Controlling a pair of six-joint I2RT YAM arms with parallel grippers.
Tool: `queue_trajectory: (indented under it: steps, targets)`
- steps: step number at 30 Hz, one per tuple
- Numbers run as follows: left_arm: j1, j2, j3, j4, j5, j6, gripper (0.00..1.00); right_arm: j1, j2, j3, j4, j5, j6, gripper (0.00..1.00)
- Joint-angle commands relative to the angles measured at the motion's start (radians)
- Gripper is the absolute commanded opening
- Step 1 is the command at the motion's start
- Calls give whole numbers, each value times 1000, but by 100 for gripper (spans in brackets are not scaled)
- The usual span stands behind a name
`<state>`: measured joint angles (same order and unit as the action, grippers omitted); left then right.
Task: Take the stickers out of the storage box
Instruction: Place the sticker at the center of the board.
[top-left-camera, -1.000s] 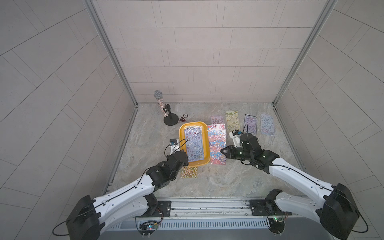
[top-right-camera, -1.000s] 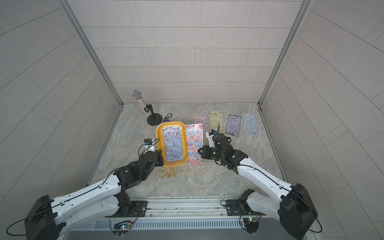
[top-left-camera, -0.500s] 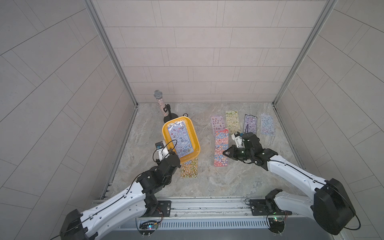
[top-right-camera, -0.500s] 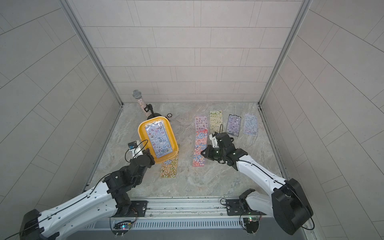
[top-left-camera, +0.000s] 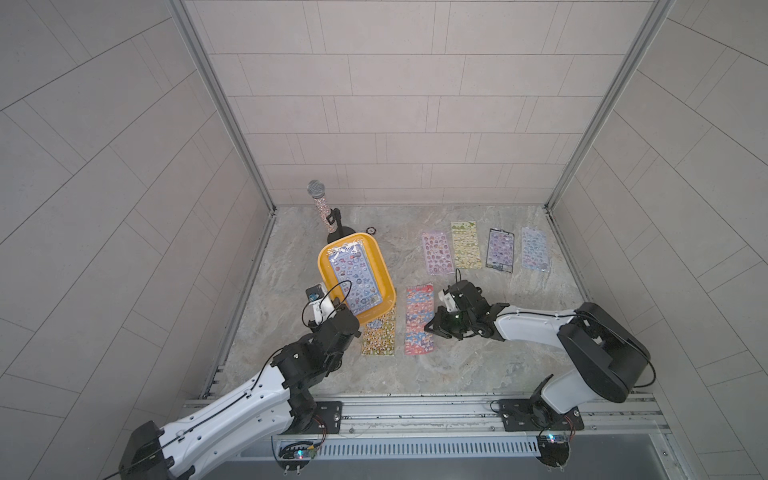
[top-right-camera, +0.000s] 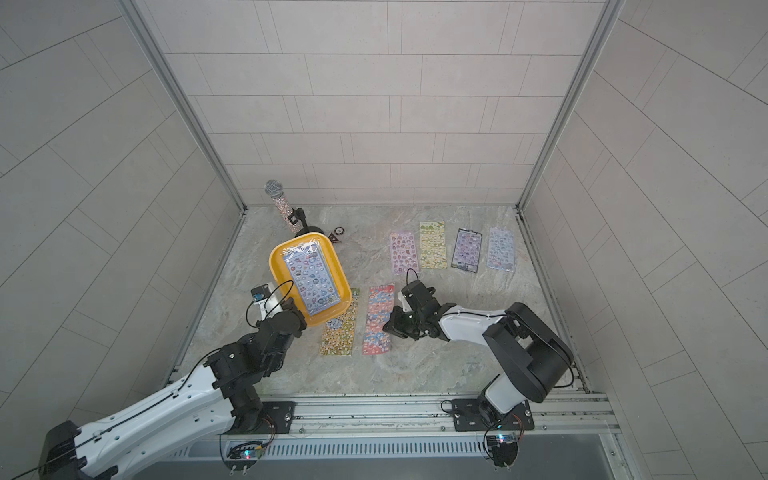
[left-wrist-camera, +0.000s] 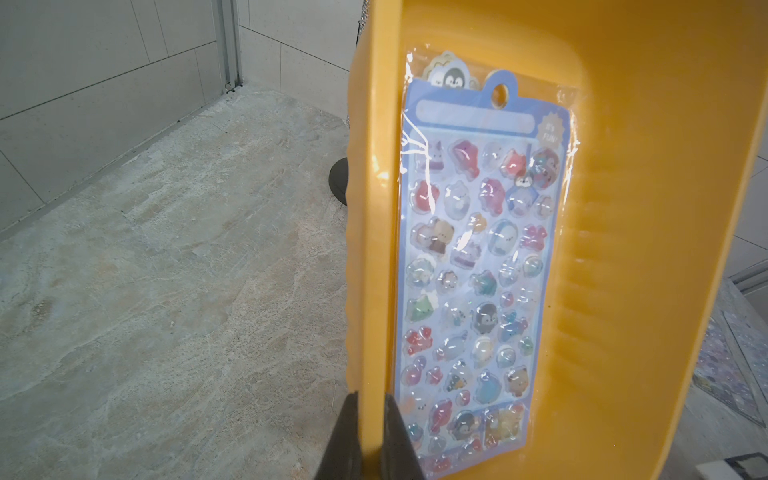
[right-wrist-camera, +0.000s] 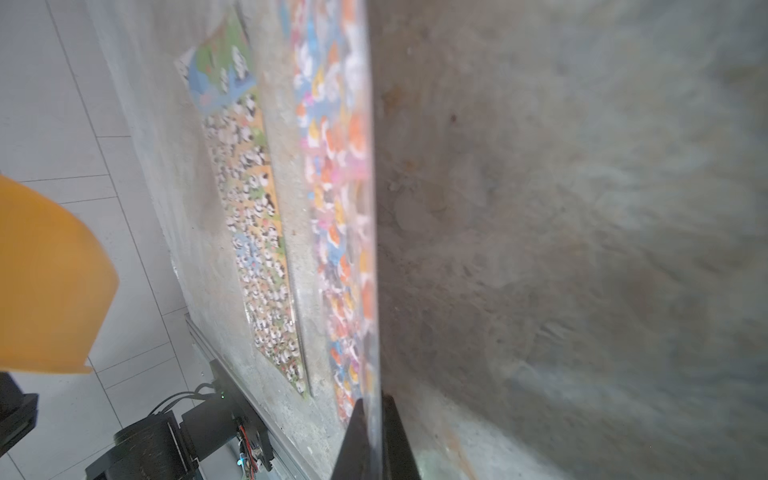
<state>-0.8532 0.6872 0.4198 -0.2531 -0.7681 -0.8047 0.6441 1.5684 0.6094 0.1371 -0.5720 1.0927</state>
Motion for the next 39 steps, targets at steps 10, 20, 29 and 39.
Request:
queue_trajectory:
  steps: [10, 20, 29, 39]
  targets:
    - [2, -24, -7, 8, -11, -10, 0, 45, 68, 61, -43, 87, 4, 15]
    - [2, -41, -10, 5, -9, -10, 0, 49, 45, 108, -207, 163, -103, 20]
    - [2, -40, -10, 5, -10, -10, 0, 37, 25, 130, -323, 194, -181, 27]
    - [2, -32, -12, 9, -10, -11, 0, 43, -24, 135, -403, 236, -223, 37]
